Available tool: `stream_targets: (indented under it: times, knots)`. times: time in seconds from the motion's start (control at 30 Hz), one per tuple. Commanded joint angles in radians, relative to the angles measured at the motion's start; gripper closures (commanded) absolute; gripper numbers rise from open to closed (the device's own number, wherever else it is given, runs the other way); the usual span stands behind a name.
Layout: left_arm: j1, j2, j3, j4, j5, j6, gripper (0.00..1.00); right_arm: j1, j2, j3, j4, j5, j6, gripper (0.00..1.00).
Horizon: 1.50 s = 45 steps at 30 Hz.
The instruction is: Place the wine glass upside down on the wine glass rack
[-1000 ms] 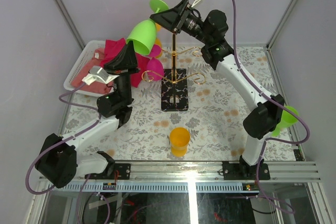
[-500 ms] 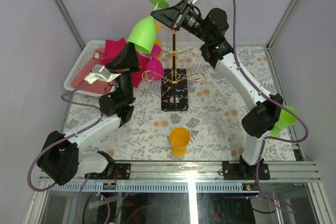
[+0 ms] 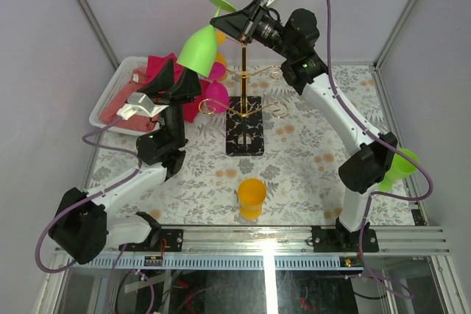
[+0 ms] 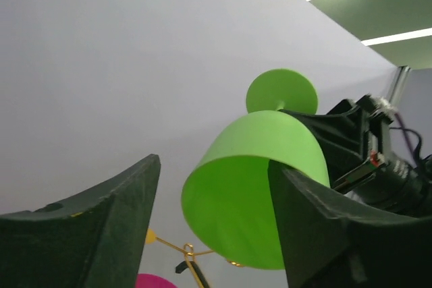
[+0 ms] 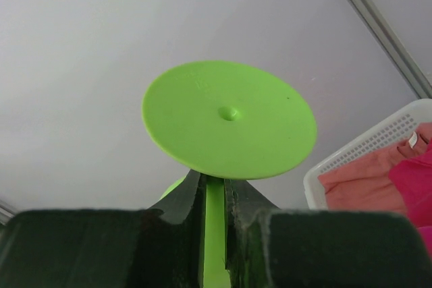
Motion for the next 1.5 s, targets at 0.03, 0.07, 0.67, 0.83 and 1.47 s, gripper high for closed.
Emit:
stream_targets:
  times: [0.03,0.07,0.67,0.83,1.47]
  knots:
    - [-0.004,-0.064,-0.017,-0.023,-0.028,0.106,0.29,0.0,-0.001,0.095,-0.089,0.028,-0.142,0.93]
    - [-0.001,-0.086,-0.015,-0.067,-0.018,0.117,0.26,-0.005,-0.001,0.106,-0.111,0.035,-0.157,0.93]
    - [0.098,-0.26,0.118,-0.833,0.231,0.272,0.07,-0.203,-0.127,0.066,-0.376,0.186,-0.404,0.97]
    - [0.132,-0.206,0.296,-1.084,0.281,0.307,0.07,-0.227,-0.171,0.056,-0.468,0.266,-0.523,0.97]
    - [0.431,-0.006,0.59,-1.527,0.383,0.194,0.08,-0.268,-0.373,-0.23,-0.545,0.661,-0.929,1.0]
